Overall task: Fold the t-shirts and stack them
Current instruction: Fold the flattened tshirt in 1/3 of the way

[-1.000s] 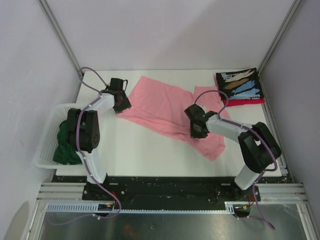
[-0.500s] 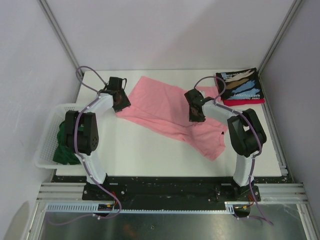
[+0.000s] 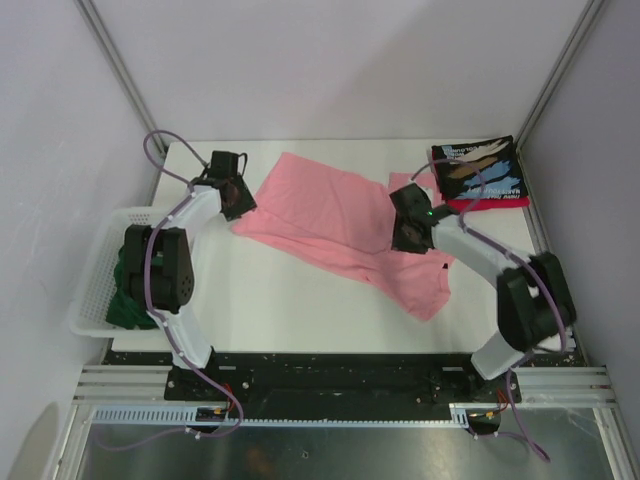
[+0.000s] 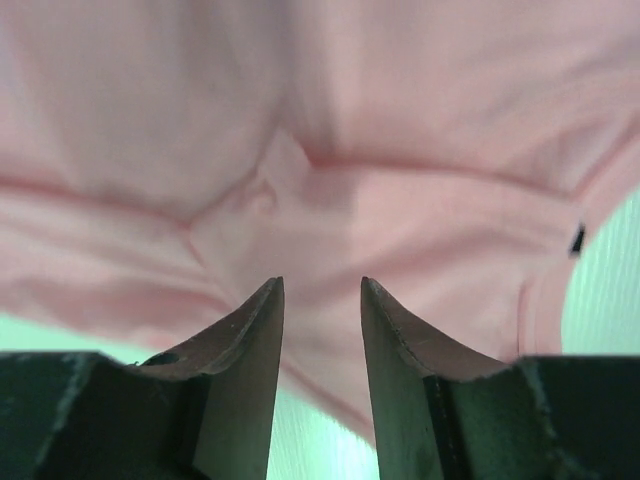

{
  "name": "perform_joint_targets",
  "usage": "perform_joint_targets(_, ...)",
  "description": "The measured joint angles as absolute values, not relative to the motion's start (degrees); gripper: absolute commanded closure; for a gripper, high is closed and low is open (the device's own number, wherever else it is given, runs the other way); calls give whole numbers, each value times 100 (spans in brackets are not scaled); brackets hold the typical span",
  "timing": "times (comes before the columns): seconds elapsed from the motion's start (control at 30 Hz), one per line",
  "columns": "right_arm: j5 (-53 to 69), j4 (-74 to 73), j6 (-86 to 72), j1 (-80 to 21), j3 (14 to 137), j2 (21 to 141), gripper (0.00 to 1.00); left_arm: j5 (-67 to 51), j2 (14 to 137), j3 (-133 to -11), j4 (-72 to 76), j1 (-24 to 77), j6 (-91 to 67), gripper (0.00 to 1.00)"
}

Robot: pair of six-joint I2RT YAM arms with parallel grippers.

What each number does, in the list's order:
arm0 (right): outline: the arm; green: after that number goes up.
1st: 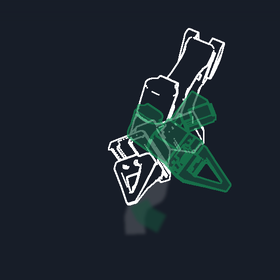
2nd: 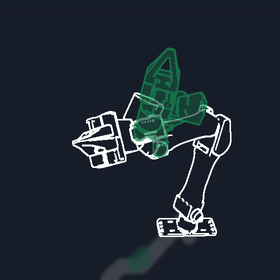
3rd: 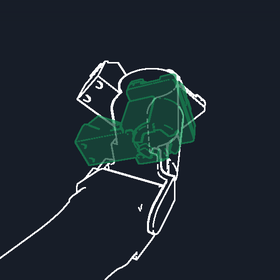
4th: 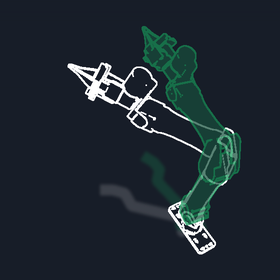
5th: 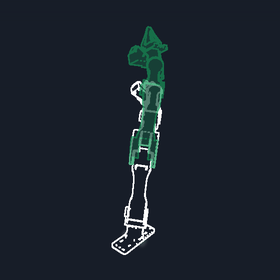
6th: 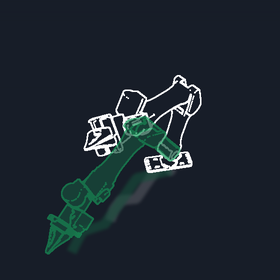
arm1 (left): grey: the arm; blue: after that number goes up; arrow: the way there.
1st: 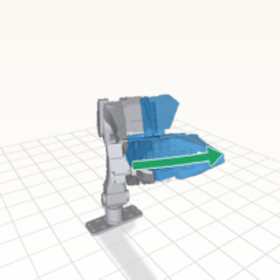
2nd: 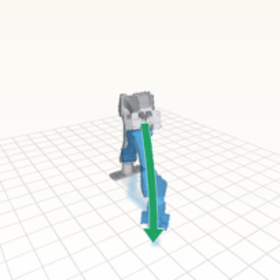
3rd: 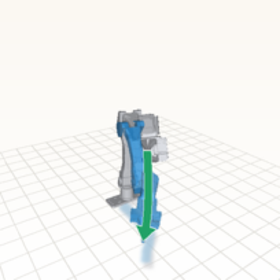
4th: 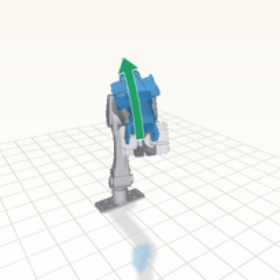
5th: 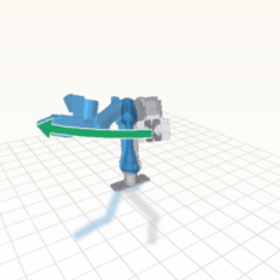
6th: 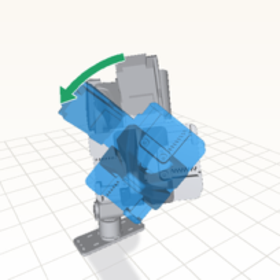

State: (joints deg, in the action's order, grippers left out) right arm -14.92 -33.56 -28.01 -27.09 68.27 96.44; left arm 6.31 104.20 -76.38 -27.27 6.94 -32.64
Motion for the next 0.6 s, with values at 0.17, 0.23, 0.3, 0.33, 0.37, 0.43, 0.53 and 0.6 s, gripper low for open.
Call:
perform_joint_targets(0.17, -1192, -3430, -3267, -2731, 5725, 8119, 57, 567, 10838, -8149, -2687, 679, -3245, 56)
perform_joint_targets(0.23, -1092, -3479, -3426, -2731, 5374, 7623, 56, 565, 11054, -8324, -2668, 683, -3245, 57)
perform_joint_targets(0.3, -998, -3542, -3577, -2731, 5057, 7223, 56, 572, 11290, -8482, -2641, 698, -3249, 57)
perform_joint_targets(0.33, -969, -3583, -3634, -2731, 4950, 7081, 56, 576, 11365, -8510, -2624, 703, -3249, 57)
perform_joint_targets(0.37, -941, -3621, -3691, -2729, 4836, 6945, 56, 582, 11450, -8538, -2624, 716, -3251, 57)
perform_joint_targets(0.43, -897, -3688, -3793, -2729, 4659, 6729, 56, 602, 11585, -8578, -2624, 740, -3256, 57)
perform_joint_targets(0.53, -847, -3798, -3894, -2724, 4539, 6534, 56, 687, 11734, -8624, -2630, 786, -3291, 56)
perform_joint_targets(0.6, -823, -3841, -3933, -2727, 4486, 6412, 56, 738, 11786, -8665, -2635, 805, -3315, 56)
